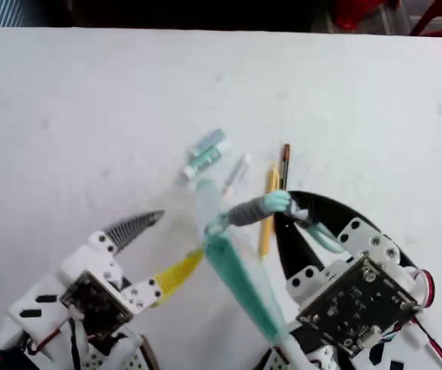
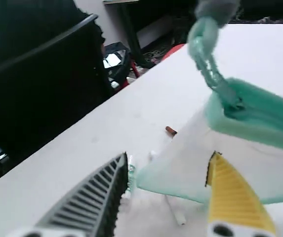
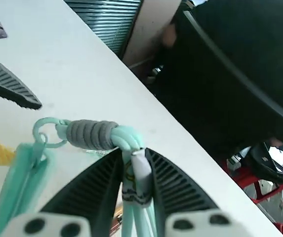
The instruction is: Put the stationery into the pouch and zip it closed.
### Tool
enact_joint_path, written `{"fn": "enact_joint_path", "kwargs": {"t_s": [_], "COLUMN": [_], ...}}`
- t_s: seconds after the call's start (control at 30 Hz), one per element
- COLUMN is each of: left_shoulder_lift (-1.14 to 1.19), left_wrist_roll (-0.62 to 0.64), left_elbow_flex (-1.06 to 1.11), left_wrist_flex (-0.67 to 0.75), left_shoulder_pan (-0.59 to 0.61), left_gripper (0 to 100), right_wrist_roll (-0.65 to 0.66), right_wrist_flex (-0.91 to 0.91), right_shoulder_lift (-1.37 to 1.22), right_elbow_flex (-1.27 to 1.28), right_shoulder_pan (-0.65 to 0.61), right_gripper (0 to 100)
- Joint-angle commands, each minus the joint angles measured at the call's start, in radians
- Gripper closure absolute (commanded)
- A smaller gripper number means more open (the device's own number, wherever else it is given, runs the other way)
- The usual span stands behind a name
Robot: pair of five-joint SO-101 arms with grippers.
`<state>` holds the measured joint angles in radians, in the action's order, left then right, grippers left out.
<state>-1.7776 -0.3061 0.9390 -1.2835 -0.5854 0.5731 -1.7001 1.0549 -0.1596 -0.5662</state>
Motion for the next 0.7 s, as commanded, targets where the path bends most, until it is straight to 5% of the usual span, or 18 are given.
{"fn": "enact_joint_path", "kwargs": {"t_s": [0.0,0.37,0.67], "left_shoulder_lift": [-0.001,-0.005,-0.005], "left_wrist_roll": [-0.075,-0.233,-0.233], "left_elbow_flex": [-0.003,-0.005,-0.005], "left_wrist_flex": [-0.058,-0.066,0.008], "left_shoulder_pan": [-0.101,-0.018,0.041], "left_gripper": [73,72,72], "right_wrist_roll": [-0.008,-0.051,-0.051], "right_wrist_flex": [0.004,-0.004,-0.021], "right_shoulder_lift": [-0.030,-0.102,-0.194], "right_elbow_flex": [-0.005,0.003,0.095], "right_shoulder_pan": [-0.033,-0.048,-0.277], "right_gripper": [98.1,98.1,98.1]}}
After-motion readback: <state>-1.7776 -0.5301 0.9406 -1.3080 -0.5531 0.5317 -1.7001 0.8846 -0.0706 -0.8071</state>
